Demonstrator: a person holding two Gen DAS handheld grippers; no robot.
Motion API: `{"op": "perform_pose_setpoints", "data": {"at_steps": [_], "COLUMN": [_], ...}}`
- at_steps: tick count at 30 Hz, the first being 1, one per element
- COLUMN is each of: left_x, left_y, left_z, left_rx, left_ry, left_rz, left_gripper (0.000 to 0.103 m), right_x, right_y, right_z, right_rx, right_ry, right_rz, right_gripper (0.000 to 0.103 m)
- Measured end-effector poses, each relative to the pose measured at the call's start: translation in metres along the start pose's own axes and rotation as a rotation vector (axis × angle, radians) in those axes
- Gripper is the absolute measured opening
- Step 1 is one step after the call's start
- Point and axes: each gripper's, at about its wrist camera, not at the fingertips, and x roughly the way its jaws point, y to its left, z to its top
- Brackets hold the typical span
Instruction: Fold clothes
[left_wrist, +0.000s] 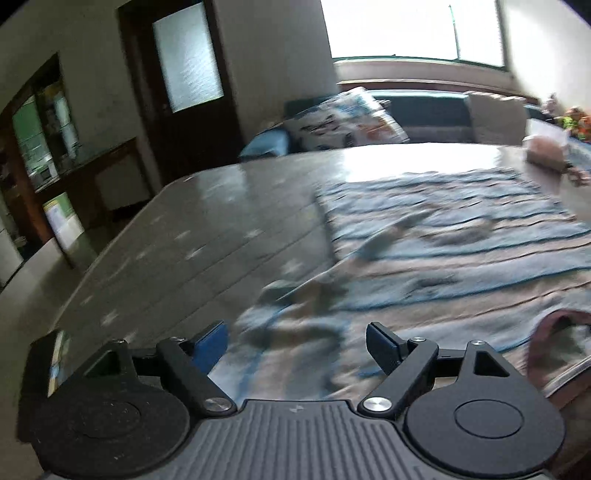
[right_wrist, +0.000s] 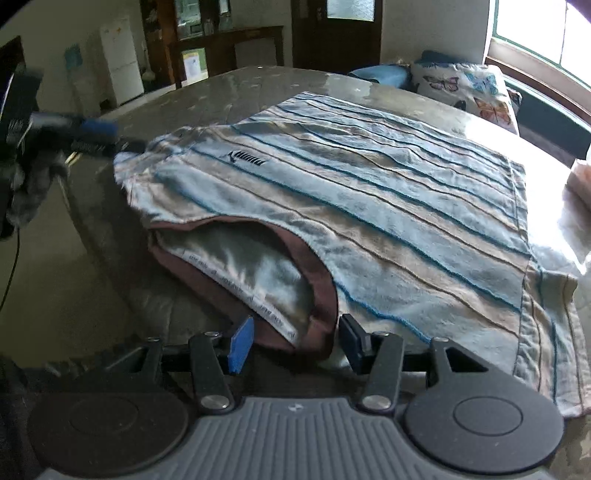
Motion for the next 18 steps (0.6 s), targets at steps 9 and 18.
{"op": "perform_pose_setpoints", "data": {"at_steps": [9,18], "left_x": [0.014,0.022], "left_y": [-0.064,-0.103], "left_z": [0.01,-0.012], "left_rx": [0.108,0.211], "left_ry": [-0.02,-0.002], "left_rz": [-0.135,-0.185], "left_gripper": [0.087,0.087], "right_x": [0.002,-0.018], "right_y": [0.001,0.001], "right_z": [0.0,-0.009], "right_rx": [0.015,0.014], "right_ry": [-0.026,-0.061], "right_rz": [0.039,0.056], "right_gripper": [0.052,0.053]}}
